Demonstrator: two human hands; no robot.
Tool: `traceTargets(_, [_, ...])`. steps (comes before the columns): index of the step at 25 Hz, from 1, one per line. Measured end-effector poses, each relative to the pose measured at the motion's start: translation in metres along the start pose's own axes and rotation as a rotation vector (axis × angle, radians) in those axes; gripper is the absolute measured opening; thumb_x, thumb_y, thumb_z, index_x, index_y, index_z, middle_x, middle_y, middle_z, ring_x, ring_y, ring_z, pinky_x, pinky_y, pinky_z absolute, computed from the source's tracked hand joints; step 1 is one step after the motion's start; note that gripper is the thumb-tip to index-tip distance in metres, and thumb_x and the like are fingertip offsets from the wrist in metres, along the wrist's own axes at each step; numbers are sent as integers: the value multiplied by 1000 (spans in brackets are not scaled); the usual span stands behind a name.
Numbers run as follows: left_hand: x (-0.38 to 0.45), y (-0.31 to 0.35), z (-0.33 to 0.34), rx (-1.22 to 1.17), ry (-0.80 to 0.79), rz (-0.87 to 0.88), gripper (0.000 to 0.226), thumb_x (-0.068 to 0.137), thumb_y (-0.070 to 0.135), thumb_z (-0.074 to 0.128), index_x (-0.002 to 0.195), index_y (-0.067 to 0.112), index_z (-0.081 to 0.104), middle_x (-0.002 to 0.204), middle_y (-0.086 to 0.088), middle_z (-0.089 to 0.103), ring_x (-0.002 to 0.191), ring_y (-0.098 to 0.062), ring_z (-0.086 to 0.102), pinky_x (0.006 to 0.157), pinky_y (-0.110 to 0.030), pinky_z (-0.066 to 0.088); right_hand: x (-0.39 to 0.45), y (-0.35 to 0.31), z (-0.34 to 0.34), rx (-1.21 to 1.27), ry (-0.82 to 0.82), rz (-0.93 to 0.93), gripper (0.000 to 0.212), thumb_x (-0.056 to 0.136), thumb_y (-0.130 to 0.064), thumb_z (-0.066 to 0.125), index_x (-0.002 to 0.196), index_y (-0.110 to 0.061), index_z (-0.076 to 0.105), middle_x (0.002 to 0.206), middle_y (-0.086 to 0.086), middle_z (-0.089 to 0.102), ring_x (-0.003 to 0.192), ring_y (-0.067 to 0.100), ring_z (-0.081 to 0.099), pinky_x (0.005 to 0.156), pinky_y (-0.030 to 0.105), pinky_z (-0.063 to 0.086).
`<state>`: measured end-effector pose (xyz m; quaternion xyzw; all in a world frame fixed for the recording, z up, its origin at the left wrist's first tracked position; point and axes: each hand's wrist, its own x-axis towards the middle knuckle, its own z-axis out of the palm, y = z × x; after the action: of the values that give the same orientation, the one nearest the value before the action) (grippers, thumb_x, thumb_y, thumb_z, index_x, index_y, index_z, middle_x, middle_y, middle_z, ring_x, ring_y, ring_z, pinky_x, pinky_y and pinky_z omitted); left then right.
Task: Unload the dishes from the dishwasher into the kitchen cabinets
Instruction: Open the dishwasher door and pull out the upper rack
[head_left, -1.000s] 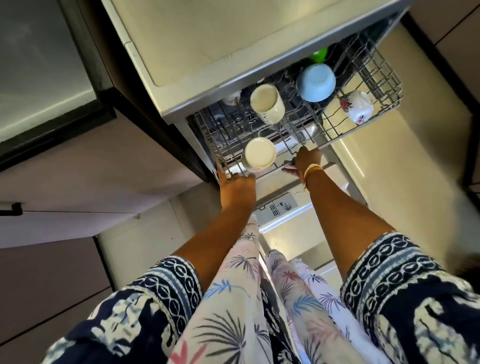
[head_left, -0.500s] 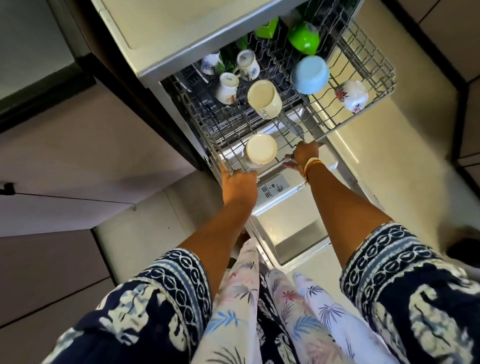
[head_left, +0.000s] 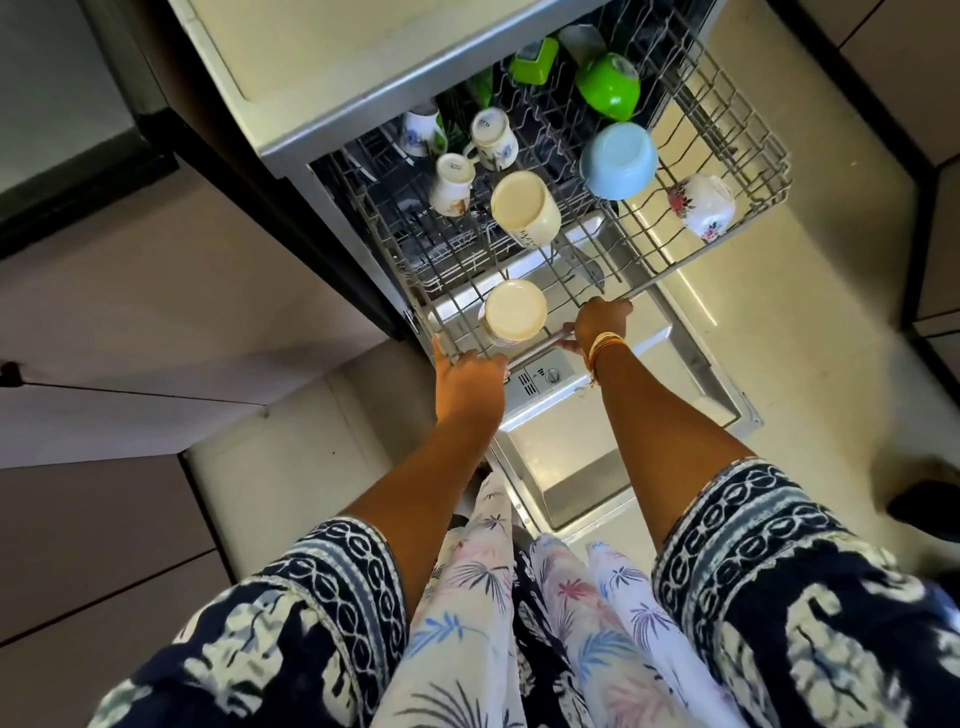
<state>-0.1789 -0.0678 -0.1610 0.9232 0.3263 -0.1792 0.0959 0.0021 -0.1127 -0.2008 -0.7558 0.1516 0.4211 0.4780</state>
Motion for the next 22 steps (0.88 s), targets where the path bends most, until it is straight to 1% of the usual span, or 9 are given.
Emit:
traceTargets(3, [-4,5,2,-15,17,-2,25,94,16,50,119,19,54,102,-7,68,109,-25,60,116,-55,18,-2,3,-5,-60,-6,-10,46,98,-11,37,143,-2,28,107,11,47,89,27,58,73,41,57])
traceTargets(7, [-7,9,-1,-11,4,-15,27,94,15,50,120,19,54,102,-7,68,110,-25,59,117,-54,15,-10,-1,-9,-111,-5,-15,48,97,-9,40,142,-1,27,105,12,48,72,22,59,68,37,57])
traceTargets(9, [-11,10,1,-29,-15,-19,28,94,15,49,121,20,53,102,-7,68,108,-25,60,116,-54,20,-16,3,-10,-85,2,-9,48,98,-11,38,143,-2,26,107,13,47,77,24,59,73,40,57])
traceTargets(11, [-18,12,7,-44,0,-12,28,94,15,48,121,20,52,102,-7,67,108,-25,60,113,-52,25,-22,13,-14,-55,15,1,48,99,-12,36,145,-3,24,117,17,48,89,27,57,80,44,56])
traceTargets(13, [-26,16,13,-39,18,0,26,94,16,49,120,19,54,104,-7,67,109,-25,59,113,-51,26,-29,20,-20,-17,23,-3,49,100,-12,36,146,-5,22,134,21,47,88,26,57,81,44,57])
traceTargets(15, [-32,22,17,-22,19,11,24,94,18,51,118,19,56,103,-6,68,110,-24,59,113,-52,25,-30,24,-29,-30,23,-18,48,100,-14,36,146,-9,22,138,20,46,76,20,58,75,40,60])
traceTargets(18, [-33,32,16,-10,24,-6,24,93,18,53,117,20,57,100,-4,69,108,-23,60,116,-54,20,-29,24,-37,-54,5,-44,47,101,-17,33,146,-13,20,138,18,47,71,15,58,53,26,57])
traceTargets(19, [-34,34,17,-14,13,-12,26,93,17,54,118,21,57,99,-4,69,108,-22,60,116,-54,18,-31,24,-38,-78,-5,-46,48,101,-18,32,147,-18,18,138,17,46,71,14,58,53,25,57])
traceTargets(22, [-35,34,23,-9,22,-11,28,92,16,54,120,20,54,100,-6,69,108,-24,60,117,-55,16,-34,26,-39,-80,-29,-72,50,101,-18,33,146,-31,15,140,15,44,74,14,57,67,33,61])
